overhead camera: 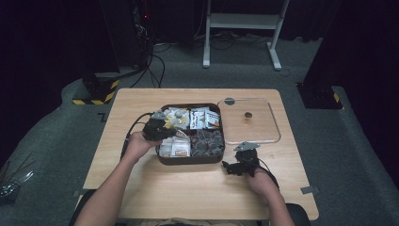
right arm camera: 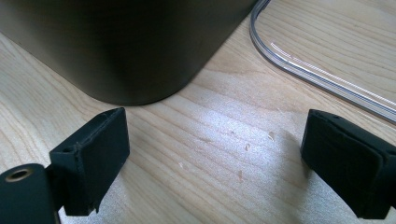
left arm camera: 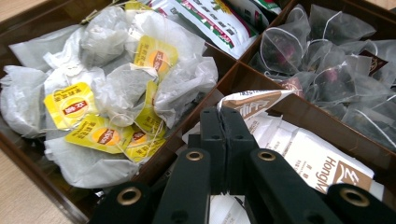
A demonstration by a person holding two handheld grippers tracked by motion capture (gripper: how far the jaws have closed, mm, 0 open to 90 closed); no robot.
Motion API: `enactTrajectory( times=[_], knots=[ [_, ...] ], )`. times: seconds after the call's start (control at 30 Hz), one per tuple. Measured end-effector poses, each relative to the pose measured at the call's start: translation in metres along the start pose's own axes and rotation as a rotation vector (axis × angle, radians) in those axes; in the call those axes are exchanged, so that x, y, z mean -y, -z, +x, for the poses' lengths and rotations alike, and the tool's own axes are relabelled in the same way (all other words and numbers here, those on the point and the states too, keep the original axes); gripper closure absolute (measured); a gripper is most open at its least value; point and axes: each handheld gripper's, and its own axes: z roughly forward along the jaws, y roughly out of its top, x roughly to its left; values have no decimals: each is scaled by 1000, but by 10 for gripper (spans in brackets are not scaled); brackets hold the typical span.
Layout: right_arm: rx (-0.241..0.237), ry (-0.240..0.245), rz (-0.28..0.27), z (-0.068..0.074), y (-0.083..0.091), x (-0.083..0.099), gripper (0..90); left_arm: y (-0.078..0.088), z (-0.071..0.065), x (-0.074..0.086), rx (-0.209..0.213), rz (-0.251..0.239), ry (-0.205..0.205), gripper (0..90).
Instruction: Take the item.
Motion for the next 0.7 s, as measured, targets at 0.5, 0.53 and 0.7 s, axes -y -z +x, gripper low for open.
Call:
enactTrajectory(
  times=[0.5,0.53,0.7],
  knots=[
    [0,-2,1,0,0,0,78,19,3,-2,6,-33,68,893],
    [0,-2,1,0,0,0,78,20,3,-2,8,-36,74,893],
    [0,-2,1,0,0,0,78,29,6,-2,-1,-54,100,893]
  ],
)
